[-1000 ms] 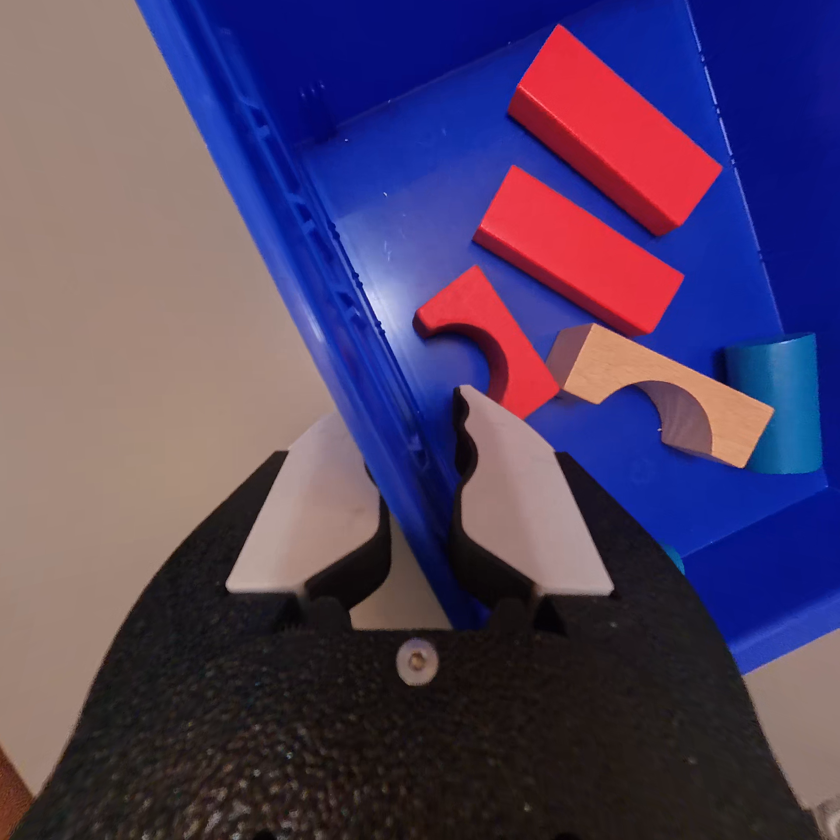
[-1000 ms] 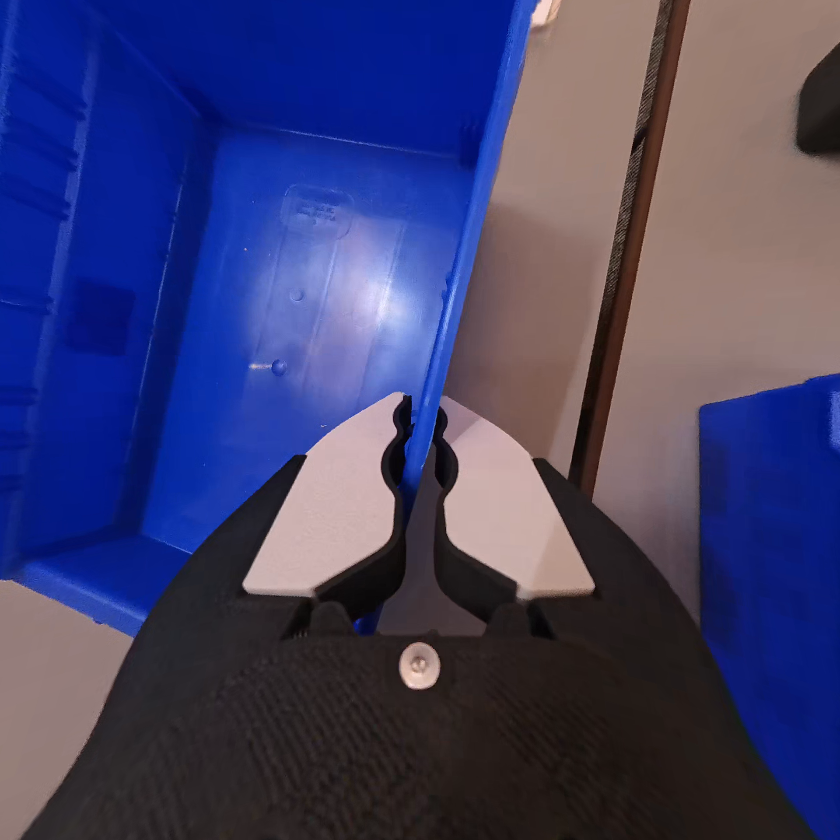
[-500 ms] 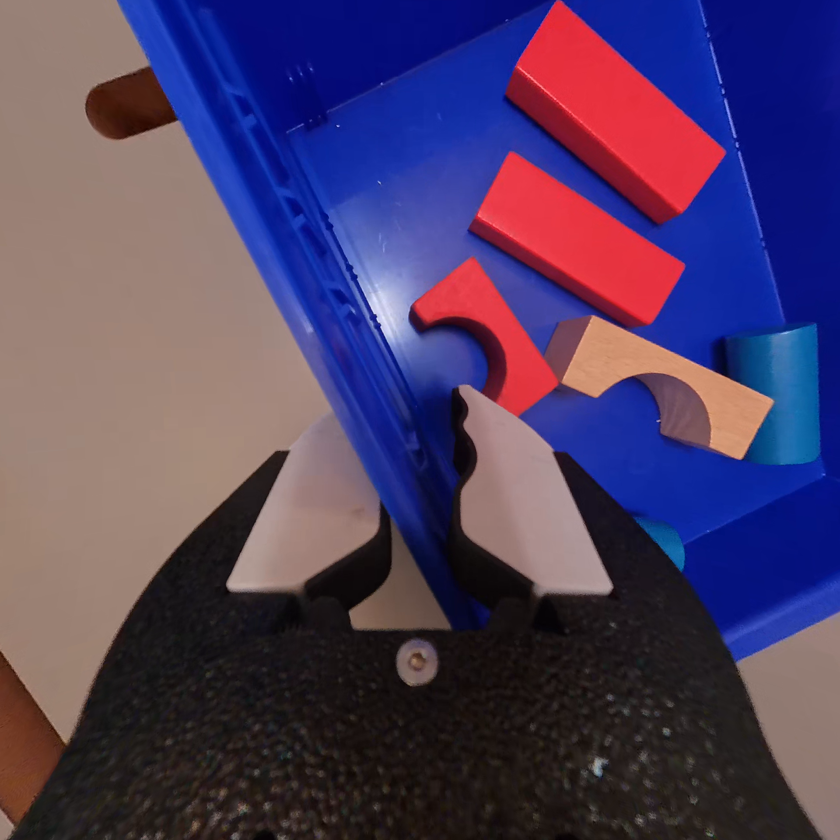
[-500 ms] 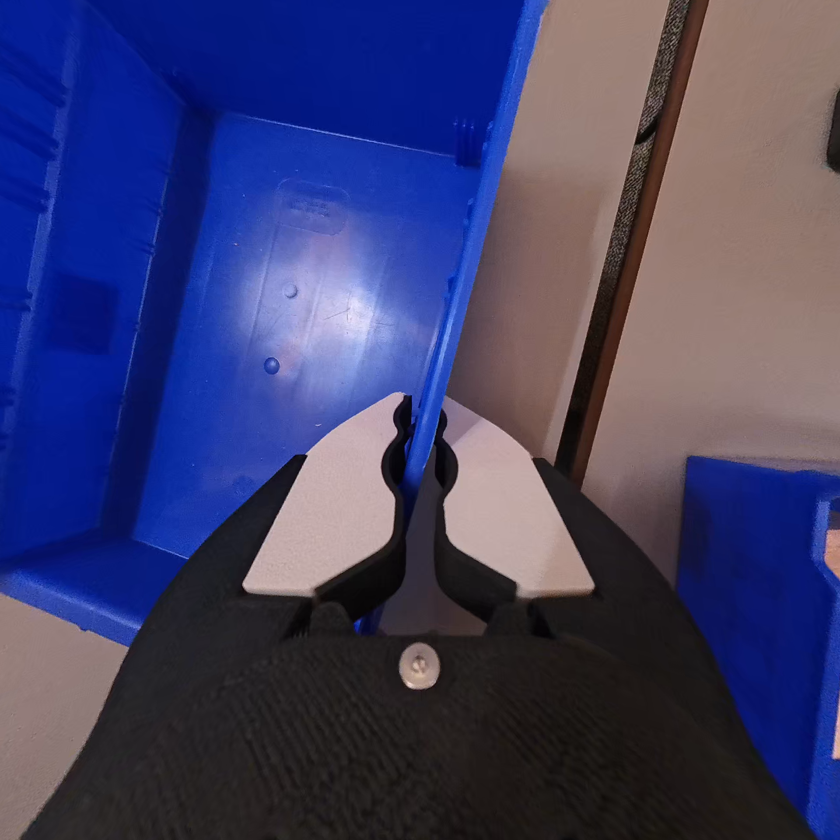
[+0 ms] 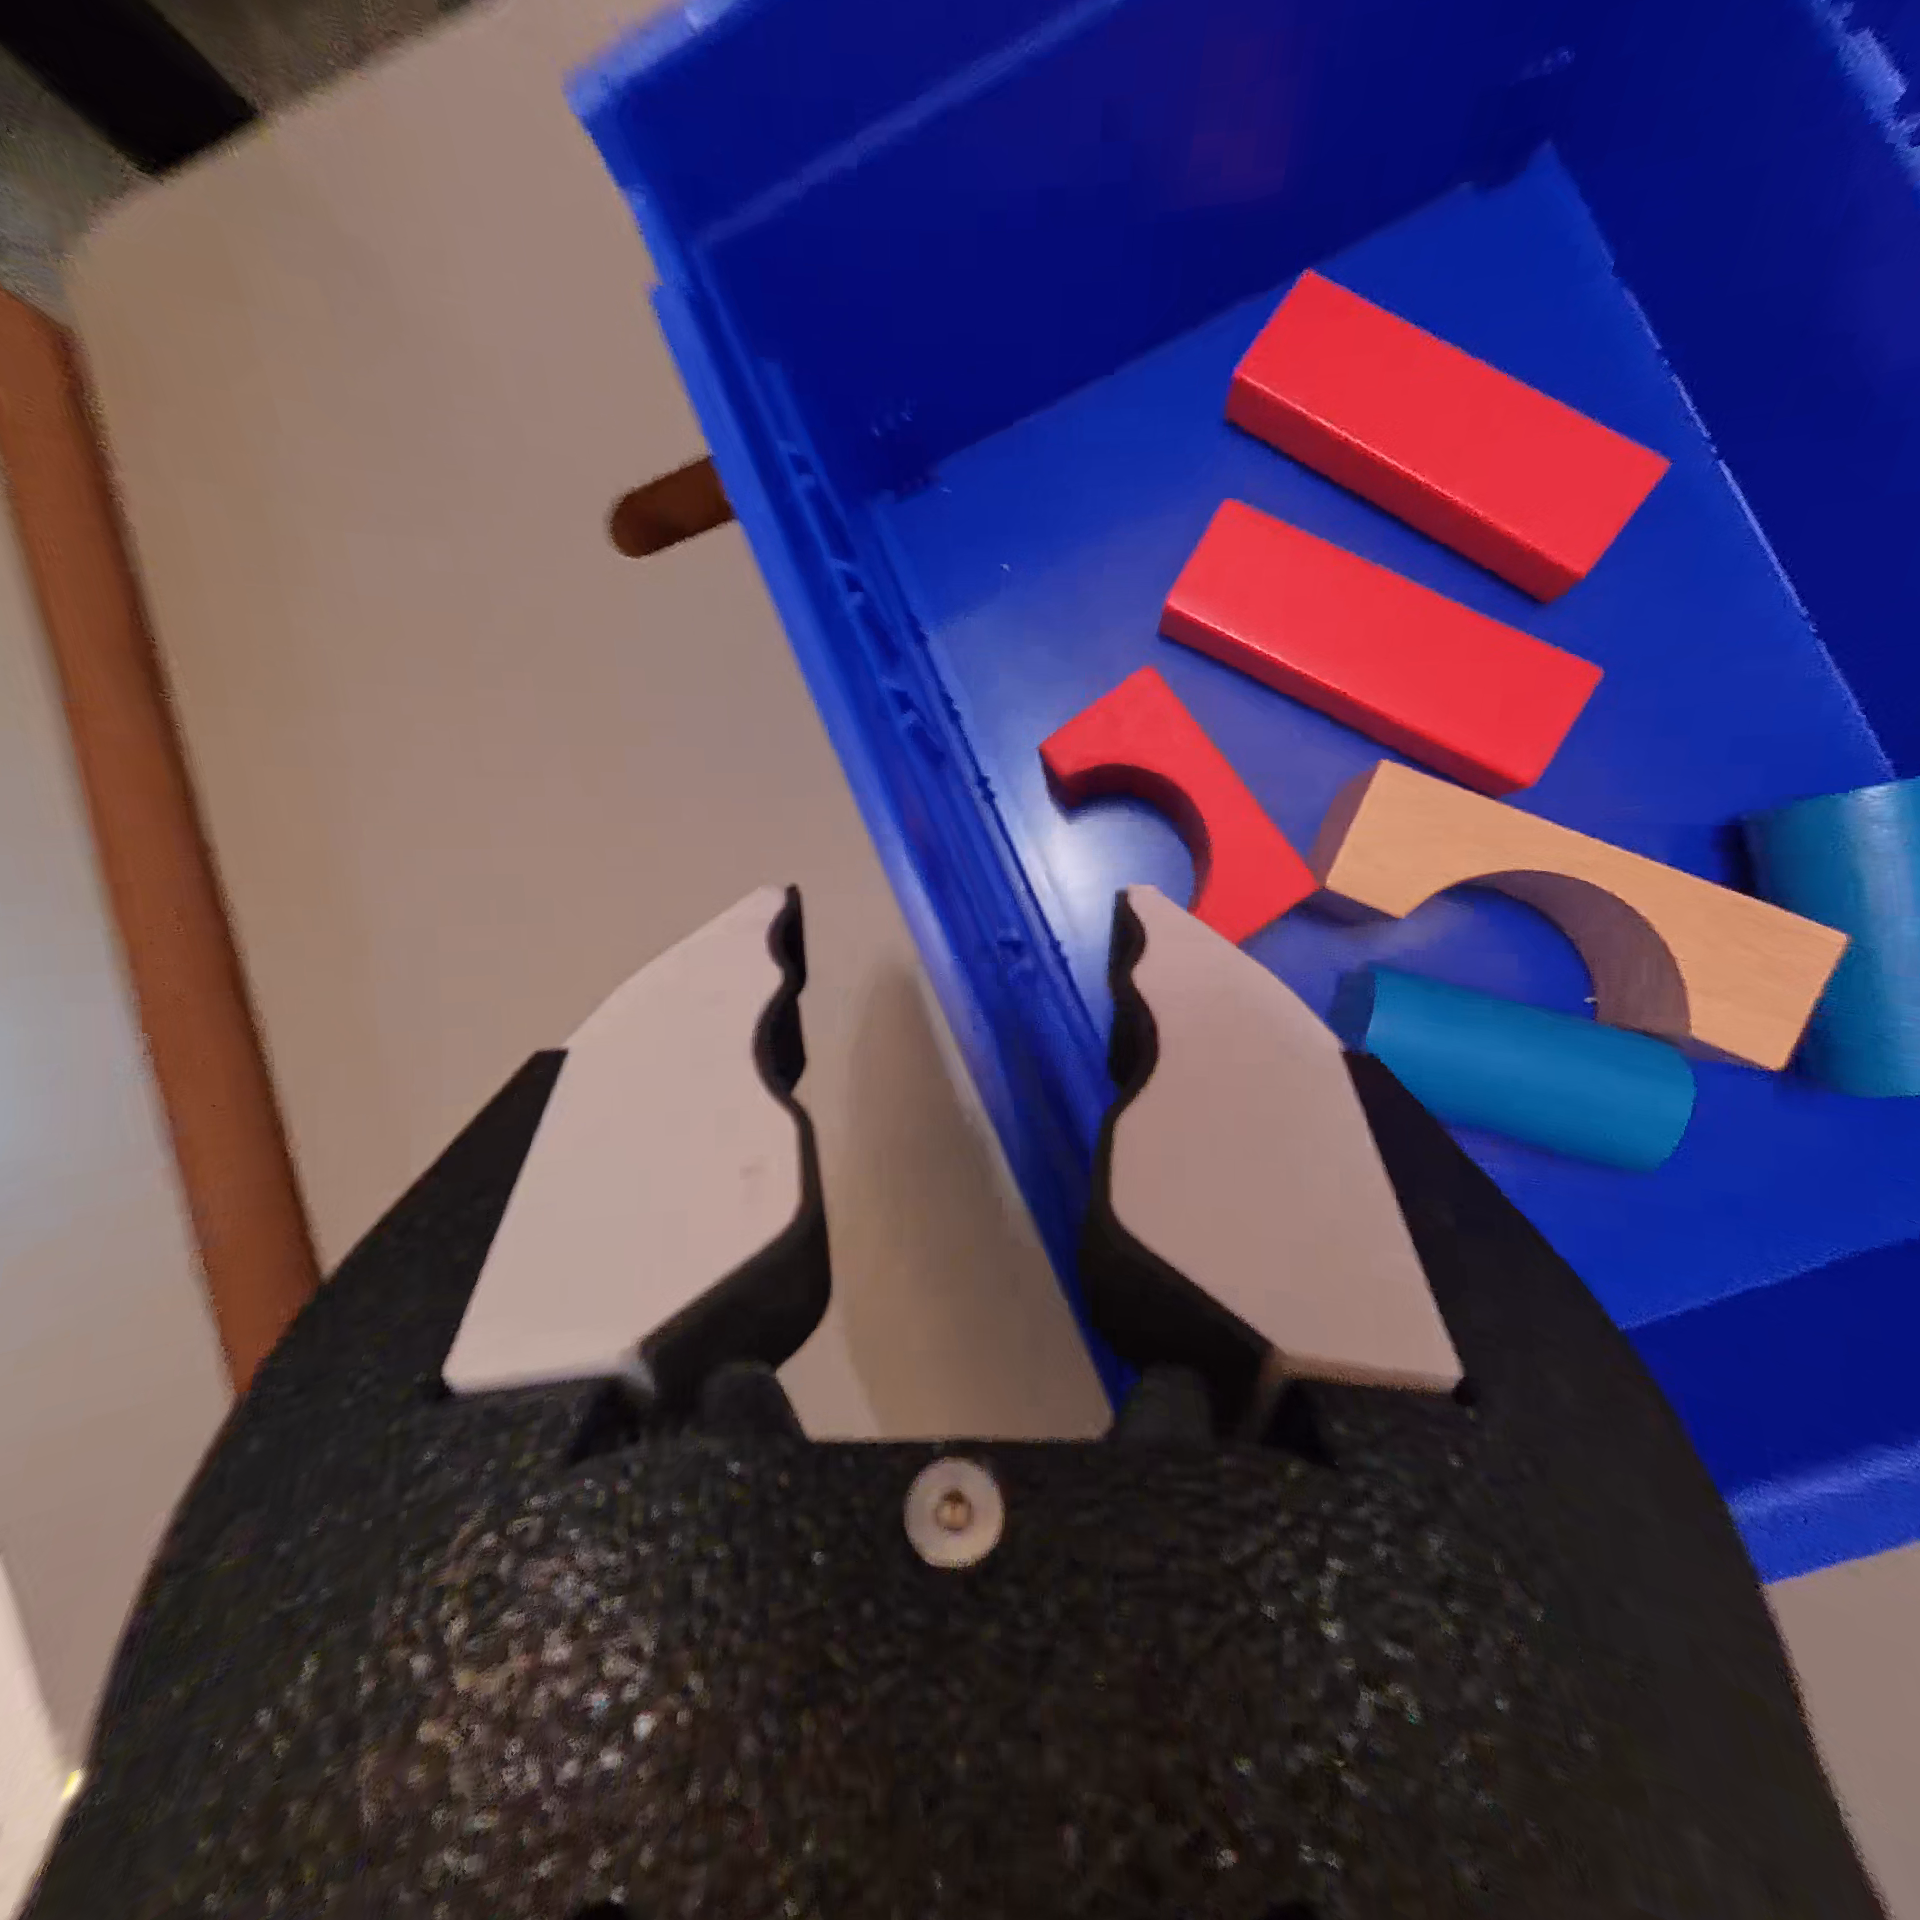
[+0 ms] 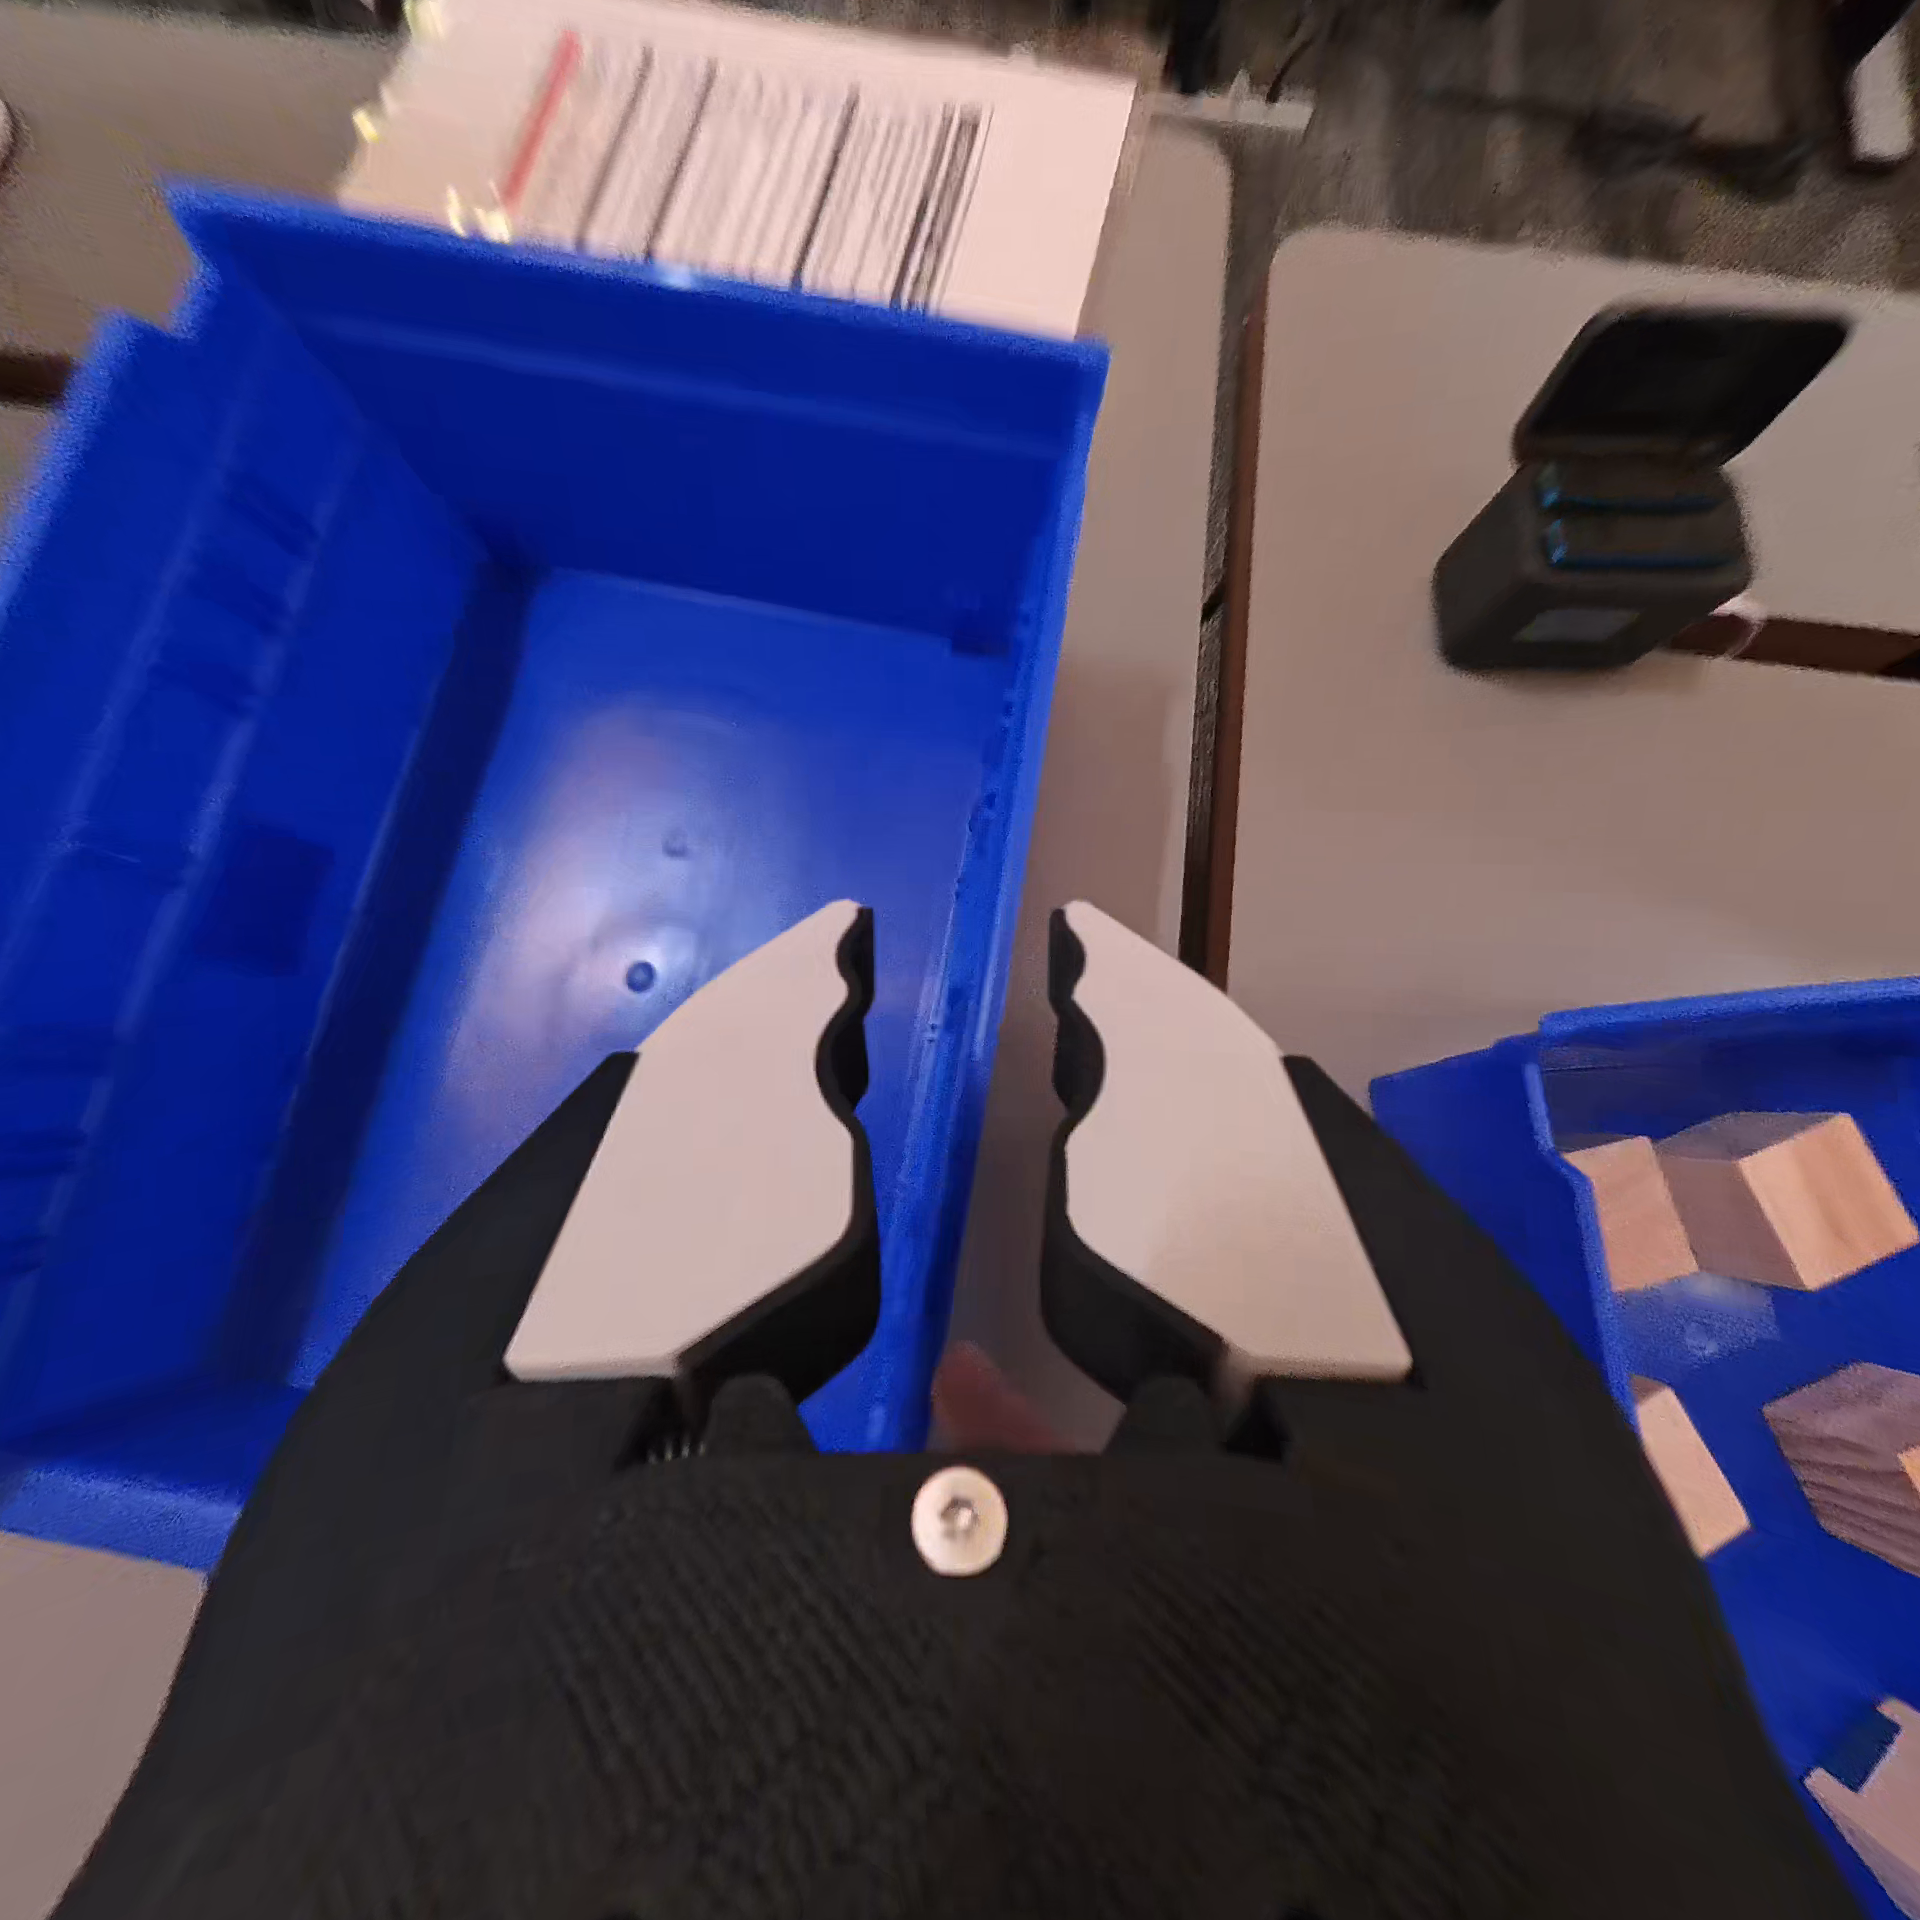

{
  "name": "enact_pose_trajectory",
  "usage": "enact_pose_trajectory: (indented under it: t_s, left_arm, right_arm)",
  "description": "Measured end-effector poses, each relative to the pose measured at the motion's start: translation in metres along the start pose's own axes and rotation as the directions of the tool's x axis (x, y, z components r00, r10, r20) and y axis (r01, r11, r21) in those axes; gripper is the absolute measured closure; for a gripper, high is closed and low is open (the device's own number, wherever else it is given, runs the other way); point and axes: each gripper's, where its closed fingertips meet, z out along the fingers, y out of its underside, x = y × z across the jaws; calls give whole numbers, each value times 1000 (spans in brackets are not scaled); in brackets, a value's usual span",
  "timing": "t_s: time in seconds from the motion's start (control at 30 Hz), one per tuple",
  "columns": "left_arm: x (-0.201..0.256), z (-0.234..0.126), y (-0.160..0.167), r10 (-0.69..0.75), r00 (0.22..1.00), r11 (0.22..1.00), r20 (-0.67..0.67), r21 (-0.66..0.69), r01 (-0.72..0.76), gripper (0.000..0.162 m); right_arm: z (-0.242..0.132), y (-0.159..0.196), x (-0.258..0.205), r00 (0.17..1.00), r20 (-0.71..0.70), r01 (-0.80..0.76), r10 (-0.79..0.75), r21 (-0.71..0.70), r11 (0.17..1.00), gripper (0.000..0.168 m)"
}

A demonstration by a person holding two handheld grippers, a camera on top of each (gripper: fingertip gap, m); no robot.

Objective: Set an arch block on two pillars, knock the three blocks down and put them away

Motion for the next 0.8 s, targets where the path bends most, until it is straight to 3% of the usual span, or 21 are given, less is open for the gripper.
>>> enact_pose_trajectory:
  t_s: [0.03,0.13,0.27,0.4,0.57,0.8]
  left_arm:
    - [-2,-8,-2,4,1000,1000,28,13,-5,100]
    - [5,-32,-7,19,998,999,57,49,-22,93]
    - [29,-58,-11,54,997,995,50,77,-58,90]
    - [65,-71,-4,32,999,999,2,-7,-32,92]
    - [127,-81,-8,-23,987,991,-159,-131,2,95]
    - [151,-48,-10,31,988,928,-151,-363,-84,97]
  right_arm:
    - [-11,-7,-5,1000,-10,-9,9,41,999,130]
    - [-45,-25,-37,999,23,-36,32,178,983,115]
    - [-80,-21,-129,961,277,-79,-2,281,956,95]
    - [-94,19,-202,935,345,-23,-82,290,957,86]
    - [-106,71,-269,892,426,22,-151,292,956,84]
    - [-119,126,-297,884,420,107,-206,248,963,81]
